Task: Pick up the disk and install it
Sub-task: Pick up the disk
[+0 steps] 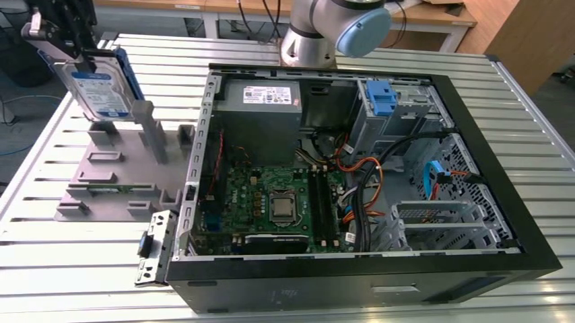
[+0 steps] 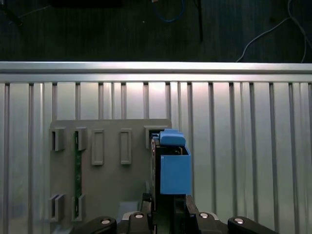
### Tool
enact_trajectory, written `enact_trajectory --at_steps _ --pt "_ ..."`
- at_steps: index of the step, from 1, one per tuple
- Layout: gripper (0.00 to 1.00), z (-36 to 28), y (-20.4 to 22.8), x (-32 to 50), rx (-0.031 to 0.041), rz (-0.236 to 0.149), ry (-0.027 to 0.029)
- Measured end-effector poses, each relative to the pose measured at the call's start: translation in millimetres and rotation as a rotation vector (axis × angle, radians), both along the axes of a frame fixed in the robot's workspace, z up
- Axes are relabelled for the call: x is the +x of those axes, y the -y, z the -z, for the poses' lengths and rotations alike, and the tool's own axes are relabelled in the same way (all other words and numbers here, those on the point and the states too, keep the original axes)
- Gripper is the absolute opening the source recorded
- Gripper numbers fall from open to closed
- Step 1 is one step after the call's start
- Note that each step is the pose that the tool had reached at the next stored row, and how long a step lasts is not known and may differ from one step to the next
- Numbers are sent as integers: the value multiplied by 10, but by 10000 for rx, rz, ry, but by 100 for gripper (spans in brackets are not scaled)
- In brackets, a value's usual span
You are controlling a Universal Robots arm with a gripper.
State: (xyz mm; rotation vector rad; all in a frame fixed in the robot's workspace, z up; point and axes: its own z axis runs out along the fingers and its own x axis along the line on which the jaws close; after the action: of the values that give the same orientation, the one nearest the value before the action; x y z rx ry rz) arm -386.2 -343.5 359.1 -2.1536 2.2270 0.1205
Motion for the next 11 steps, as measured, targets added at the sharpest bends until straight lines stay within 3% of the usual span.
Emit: enact_trajectory --at_steps 11 --pt "35 -415 0 0 1 0 1"
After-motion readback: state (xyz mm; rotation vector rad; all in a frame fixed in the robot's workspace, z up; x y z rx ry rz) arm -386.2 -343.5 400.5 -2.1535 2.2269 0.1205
